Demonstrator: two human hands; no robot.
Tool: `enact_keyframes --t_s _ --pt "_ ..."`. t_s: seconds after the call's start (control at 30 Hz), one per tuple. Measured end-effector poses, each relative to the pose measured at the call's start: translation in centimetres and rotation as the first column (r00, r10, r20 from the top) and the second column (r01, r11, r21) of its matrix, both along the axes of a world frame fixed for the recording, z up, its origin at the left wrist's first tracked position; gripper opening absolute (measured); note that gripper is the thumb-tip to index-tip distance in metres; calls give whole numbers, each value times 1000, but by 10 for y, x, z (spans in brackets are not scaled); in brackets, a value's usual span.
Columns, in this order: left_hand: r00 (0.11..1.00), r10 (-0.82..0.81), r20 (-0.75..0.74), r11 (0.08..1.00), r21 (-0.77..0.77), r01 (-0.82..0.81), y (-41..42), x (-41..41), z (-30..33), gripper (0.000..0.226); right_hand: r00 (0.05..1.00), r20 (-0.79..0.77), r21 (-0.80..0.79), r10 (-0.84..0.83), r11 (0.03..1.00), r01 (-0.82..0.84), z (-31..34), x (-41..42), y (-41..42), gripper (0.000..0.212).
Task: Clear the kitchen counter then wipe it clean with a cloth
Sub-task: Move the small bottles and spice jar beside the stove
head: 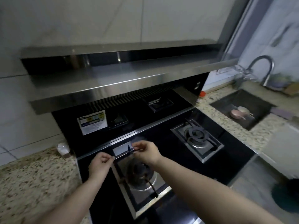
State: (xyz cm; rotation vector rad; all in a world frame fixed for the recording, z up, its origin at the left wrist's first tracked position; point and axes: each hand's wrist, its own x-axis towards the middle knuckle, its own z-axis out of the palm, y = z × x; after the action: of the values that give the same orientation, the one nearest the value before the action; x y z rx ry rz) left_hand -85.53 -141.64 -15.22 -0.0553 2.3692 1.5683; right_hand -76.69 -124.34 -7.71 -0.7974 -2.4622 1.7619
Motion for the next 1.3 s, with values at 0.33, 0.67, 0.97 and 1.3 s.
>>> enact_keyframes --t_s 0.33,0.67,0.97,1.3 --pt "918 -388 -81 917 64 393 235 135 70 12 907 -81 -37 -413 911 411 36 196 213 28" --pt "596 -803 -11 594 85 800 454 329 101 8 635 -156 -171 -757 653 737 61 437 375 23" --pt "322 -946 25 323 112 940 607 454 115 9 202 -106 -268 -974 224 937 28 597 476 8" --pt "159 -981 110 178 184 967 762 524 95 14 85 -67 -158 -994 94 983 14 643 599 28"
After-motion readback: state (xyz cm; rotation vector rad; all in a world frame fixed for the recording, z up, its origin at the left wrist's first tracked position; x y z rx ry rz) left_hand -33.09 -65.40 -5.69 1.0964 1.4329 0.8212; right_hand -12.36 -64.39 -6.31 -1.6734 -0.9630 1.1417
